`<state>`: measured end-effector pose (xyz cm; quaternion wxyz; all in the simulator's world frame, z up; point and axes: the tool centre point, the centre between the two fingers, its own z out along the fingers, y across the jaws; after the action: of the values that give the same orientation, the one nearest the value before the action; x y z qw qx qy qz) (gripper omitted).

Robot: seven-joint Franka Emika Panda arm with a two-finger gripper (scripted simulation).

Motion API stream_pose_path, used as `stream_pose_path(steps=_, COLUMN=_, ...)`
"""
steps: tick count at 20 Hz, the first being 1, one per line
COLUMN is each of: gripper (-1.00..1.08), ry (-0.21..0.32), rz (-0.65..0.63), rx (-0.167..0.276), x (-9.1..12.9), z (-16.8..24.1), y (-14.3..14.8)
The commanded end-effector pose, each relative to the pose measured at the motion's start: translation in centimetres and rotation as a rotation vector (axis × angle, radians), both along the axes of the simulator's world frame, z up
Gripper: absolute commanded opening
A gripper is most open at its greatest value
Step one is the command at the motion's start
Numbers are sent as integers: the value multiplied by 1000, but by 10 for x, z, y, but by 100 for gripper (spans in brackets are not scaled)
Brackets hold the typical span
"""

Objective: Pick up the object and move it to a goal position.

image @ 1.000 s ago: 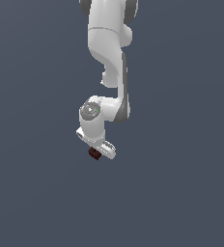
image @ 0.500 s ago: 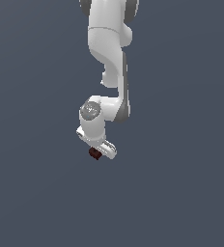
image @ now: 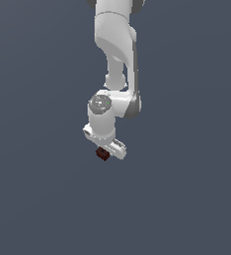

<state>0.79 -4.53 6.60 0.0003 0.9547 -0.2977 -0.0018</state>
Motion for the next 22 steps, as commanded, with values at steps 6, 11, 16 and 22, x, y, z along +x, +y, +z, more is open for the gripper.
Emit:
stream_pose_path(steps=6, gripper=-100, ry=-3, rz=0, rx=1, x=-6, z=66, y=42)
stream_pose_path(steps=11, gripper=-100, ry=-3, rz=0, rx=-1, x=-12, z=119, y=77)
stream_pose_path(steps=16, gripper=-100, ry=-4, rz=-1, rx=-2, x=-17, z=173, y=111)
stream_pose_path(steps=22, gripper=-100, ry=-4, rz=-1, rx=-3, x=-22, z=236, y=152)
